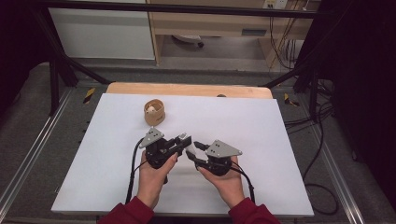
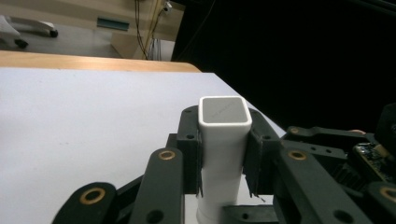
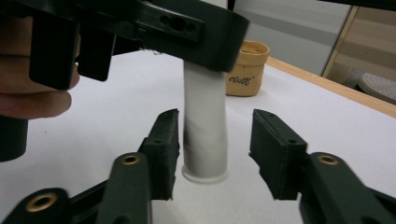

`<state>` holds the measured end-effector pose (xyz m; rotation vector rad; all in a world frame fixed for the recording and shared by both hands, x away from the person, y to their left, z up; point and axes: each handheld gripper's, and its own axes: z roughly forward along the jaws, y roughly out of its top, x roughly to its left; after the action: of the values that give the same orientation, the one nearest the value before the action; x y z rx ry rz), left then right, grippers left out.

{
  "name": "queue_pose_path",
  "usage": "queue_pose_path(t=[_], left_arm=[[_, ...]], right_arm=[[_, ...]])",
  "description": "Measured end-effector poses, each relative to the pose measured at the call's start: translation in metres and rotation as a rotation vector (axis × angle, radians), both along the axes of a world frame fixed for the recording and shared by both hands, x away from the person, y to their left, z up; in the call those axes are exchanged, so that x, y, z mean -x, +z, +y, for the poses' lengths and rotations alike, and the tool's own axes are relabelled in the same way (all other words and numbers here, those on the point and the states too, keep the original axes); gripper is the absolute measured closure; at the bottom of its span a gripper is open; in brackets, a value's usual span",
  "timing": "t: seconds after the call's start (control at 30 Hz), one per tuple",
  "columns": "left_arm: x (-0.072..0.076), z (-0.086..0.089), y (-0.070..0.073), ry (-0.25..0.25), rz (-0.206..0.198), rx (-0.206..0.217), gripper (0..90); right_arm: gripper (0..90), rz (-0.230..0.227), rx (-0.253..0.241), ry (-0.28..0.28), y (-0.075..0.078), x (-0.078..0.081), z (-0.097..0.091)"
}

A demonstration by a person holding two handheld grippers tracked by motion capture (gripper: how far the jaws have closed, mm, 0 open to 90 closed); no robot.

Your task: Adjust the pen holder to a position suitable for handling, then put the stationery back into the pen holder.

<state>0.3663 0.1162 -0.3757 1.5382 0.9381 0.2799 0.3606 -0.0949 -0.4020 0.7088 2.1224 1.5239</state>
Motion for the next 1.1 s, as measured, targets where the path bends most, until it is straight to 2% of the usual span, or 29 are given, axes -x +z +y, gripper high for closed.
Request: queue_pose_path(t=[0.1,0.3,0.47,0.63,0.83,0.97,1.1], left_arm=[[0.001,0.004,0.003,0.018,-0.021,-0.024,71.0],[0.002,0.011,0.011,0.035,-0.056,-0.074,70.9],[0.0,0.024,0.021,0.058,-0.062,-0.069,70.9],[-0.007,0.04,0.036,0.086,-0.074,-0.064,70.9],[-0.014,0.055,0.054,0.11,-0.098,-0.077,70.9],[-0.018,0.061,0.061,0.117,-0.102,-0.098,70.9],[-0.025,0.062,0.071,0.121,-0.12,-0.141,70.9]], right_arm=[[45.2,0.01,0.004,-0.009,0.001,0.001,-0.003],[23.4,0.035,0.017,-0.041,0.005,0.002,-0.009],[7.9,0.062,-0.003,-0.114,0.008,0.0,-0.016],[4.6,0.054,0.028,-0.154,0.005,-0.001,-0.022],[5.7,0.069,0.002,-0.16,0.004,-0.005,-0.025],[4.9,0.081,0.023,-0.163,0.004,-0.005,-0.027],[3.9,0.092,0.024,-0.165,0.004,-0.004,-0.031]])
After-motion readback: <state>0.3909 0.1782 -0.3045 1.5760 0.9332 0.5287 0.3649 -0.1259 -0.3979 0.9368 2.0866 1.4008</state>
